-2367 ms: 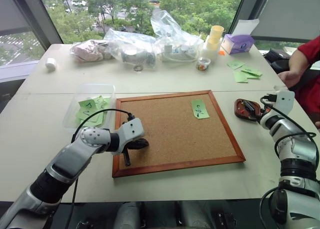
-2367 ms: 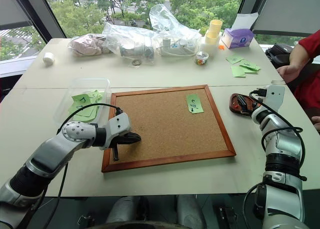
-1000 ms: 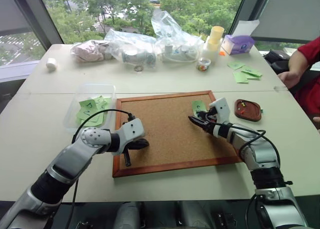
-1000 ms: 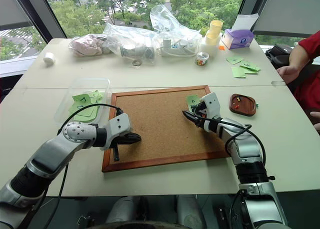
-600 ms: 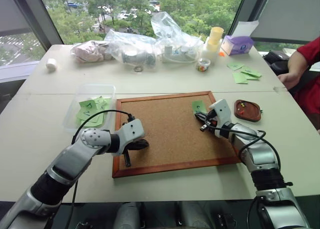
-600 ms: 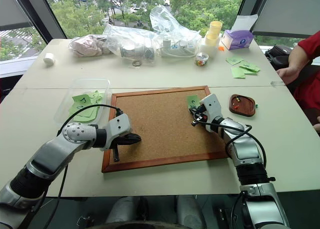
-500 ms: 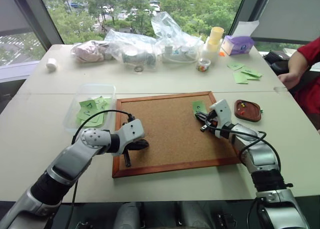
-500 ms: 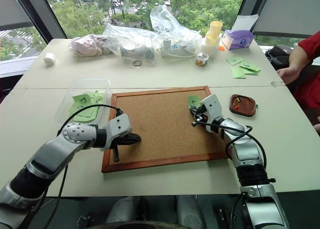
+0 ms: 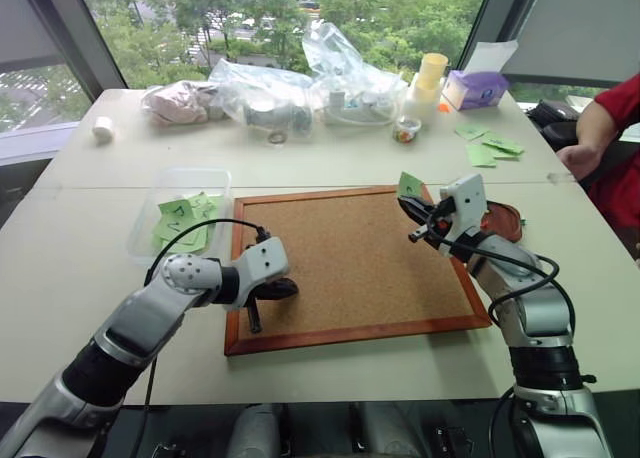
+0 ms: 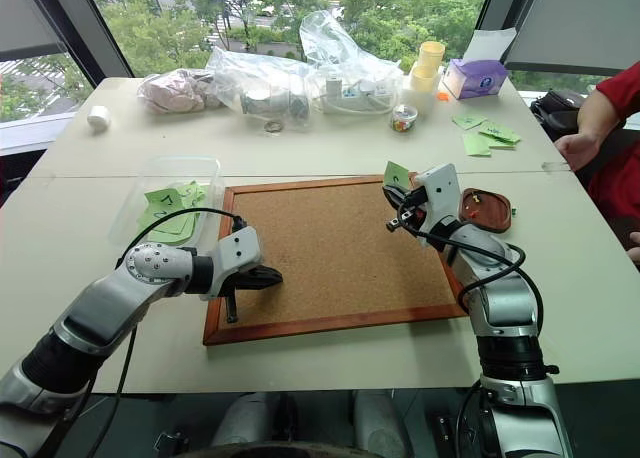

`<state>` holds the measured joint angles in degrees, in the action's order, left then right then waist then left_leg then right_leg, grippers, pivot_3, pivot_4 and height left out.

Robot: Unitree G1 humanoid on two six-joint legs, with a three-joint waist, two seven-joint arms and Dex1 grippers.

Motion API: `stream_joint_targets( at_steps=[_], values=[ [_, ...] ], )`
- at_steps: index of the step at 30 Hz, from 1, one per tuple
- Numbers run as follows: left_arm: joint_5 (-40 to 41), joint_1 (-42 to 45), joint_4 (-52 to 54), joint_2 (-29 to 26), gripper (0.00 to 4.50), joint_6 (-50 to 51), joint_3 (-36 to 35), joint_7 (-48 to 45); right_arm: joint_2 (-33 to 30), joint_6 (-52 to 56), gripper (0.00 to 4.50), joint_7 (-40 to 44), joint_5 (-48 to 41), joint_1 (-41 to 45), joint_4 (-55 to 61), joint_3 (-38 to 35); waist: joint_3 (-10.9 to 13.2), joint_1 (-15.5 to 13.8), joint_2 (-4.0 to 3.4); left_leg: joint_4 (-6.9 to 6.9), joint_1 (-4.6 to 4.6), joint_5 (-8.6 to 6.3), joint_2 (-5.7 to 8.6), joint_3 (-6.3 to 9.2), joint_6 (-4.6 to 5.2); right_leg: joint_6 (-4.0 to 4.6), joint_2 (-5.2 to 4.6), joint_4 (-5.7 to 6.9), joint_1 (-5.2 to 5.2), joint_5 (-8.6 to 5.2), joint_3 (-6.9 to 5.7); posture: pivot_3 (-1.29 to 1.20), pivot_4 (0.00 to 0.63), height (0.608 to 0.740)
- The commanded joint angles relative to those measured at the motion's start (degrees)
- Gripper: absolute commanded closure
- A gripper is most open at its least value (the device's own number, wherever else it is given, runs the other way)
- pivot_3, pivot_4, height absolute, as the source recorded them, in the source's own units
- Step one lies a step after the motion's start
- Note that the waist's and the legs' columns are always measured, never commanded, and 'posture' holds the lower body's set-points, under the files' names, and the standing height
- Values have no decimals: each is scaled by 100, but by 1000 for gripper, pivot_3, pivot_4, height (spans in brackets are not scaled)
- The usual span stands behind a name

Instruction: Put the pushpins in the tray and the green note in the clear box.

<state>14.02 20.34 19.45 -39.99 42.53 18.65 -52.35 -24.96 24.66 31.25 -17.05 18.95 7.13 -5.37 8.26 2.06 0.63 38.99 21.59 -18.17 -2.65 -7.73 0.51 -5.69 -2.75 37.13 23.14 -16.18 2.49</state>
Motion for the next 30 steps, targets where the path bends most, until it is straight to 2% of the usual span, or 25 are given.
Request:
stream_joint_targets(
  at_steps=[1,3,6,7,8,13,16,25,28,30],
  values=[
    [497,128,-200,237,3042,563,-340,-39,-148,2,4500,64,-55,55,386,-59,1,-41,2,1,1,-1,3,0,2,0,-3,0,0,0,-1,0,150,735],
    [964,325,-201,446,2091,922,-758,-41,-235,36,4500,124,-61,59,461,-46,3,-91,5,4,4,-2,3,0,4,0,-4,-1,1,0,-1,0,150,735],
    [2133,948,-417,1155,509,1750,-1920,270,-487,149,4500,352,-78,71,730,28,13,-132,15,24,53,-2,3,9,7,-3,0,2,38,2,-11,0,150,735],
    [2372,1091,-517,1338,150,1918,-2192,393,-542,187,4500,400,-103,68,816,44,13,-133,15,27,76,0,3,11,5,-9,2,2,57,5,-12,0,150,735],
    [2442,1252,-722,1556,57,1925,-2400,621,-614,229,4500,478,-121,69,923,83,13,-132,15,29,84,5,6,10,-3,-19,0,4,64,11,-11,0,150,735],
    [2954,2083,-1810,2626,57,2409,-3214,1619,-829,363,4500,703,-125,174,1192,218,15,-113,19,21,91,10,10,11,-12,-24,4,-4,73,13,-11,0,150,735],
    [3053,2502,-2610,3071,57,2495,-3314,1842,-1023,385,4500,921,-107,266,1374,342,19,-121,25,22,92,11,10,12,-15,-25,6,-3,74,13,-11,0,150,735],
    [2953,3344,-4370,3683,57,2024,-3176,1673,-1364,413,4500,1239,-65,438,1676,520,33,-118,42,20,92,13,13,11,-18,-25,8,-5,76,13,-11,0,150,735],
    [2761,3663,-5012,3923,57,1572,-3059,1560,-1363,408,4500,1208,-19,437,1846,595,35,-126,43,20,92,15,13,11,-22,-25,9,-5,77,13,-11,0,150,735],
    [2609,3825,-5391,4055,589,1336,-2948,1483,-1354,449,4500,1177,7,434,1982,666,36,-135,44,20,94,15,25,12,-22,-25,8,-5,76,13,-11,0,150,735]
  ],
)
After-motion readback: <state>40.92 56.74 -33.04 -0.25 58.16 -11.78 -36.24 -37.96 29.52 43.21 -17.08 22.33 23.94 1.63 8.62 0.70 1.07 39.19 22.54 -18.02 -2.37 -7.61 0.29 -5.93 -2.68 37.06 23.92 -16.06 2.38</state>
